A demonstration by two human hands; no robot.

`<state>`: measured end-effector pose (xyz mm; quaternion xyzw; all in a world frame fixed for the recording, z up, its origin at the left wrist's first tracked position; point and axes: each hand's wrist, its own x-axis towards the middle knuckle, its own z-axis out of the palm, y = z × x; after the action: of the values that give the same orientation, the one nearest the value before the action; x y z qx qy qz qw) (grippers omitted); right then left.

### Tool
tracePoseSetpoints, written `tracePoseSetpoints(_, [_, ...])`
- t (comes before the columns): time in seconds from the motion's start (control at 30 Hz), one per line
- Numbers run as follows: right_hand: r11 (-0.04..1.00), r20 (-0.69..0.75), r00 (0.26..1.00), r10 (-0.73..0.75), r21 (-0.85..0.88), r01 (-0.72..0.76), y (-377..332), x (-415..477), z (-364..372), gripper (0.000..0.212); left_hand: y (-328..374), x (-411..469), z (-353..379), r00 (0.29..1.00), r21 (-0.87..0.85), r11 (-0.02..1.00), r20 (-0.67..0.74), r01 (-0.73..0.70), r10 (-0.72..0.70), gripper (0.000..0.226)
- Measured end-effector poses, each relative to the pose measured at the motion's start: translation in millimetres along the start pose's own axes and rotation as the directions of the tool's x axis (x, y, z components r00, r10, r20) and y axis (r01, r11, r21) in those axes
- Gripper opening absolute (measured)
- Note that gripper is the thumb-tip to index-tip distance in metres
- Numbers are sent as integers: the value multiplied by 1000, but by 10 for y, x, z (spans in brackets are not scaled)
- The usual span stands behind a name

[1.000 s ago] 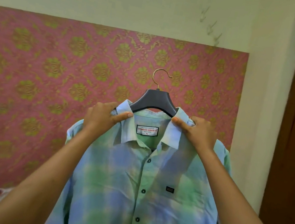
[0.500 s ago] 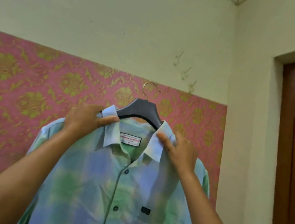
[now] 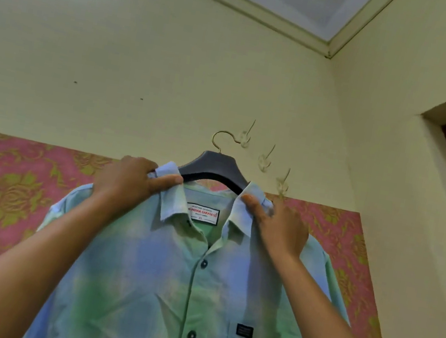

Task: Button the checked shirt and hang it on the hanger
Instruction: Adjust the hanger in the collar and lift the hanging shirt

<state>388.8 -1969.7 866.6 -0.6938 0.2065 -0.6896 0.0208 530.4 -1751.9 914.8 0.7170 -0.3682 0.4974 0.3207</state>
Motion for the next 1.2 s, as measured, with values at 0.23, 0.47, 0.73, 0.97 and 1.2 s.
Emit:
tracePoseSetpoints(0.23, [1000, -30, 1000, -9, -12, 9, 257, 837, 543, 61, 139, 885, 369, 994, 153, 987, -89, -57, 71, 60])
tracePoseSetpoints(0.47, [1000, 34, 999, 6, 31, -7, 375, 1409, 804, 60, 221, 1410, 606, 991, 195, 980, -121, -29, 53, 60])
tracePoseSetpoints(0.73, [998, 0, 999, -40, 42, 40, 453, 1825, 970, 65, 293, 1766, 685, 991, 243, 970, -130, 27, 5, 65])
tracePoseSetpoints(0.97, [999, 20, 999, -26, 45, 25, 671, 2045, 1034, 70, 503, 1965, 770, 998, 264, 964, -65, 7, 11, 66])
tracePoseSetpoints(1.2, [996, -16, 999, -32, 88, 34, 747, 2051, 1146, 64, 508, 1974, 819, 994, 286, 957, -87, -38, 66, 66])
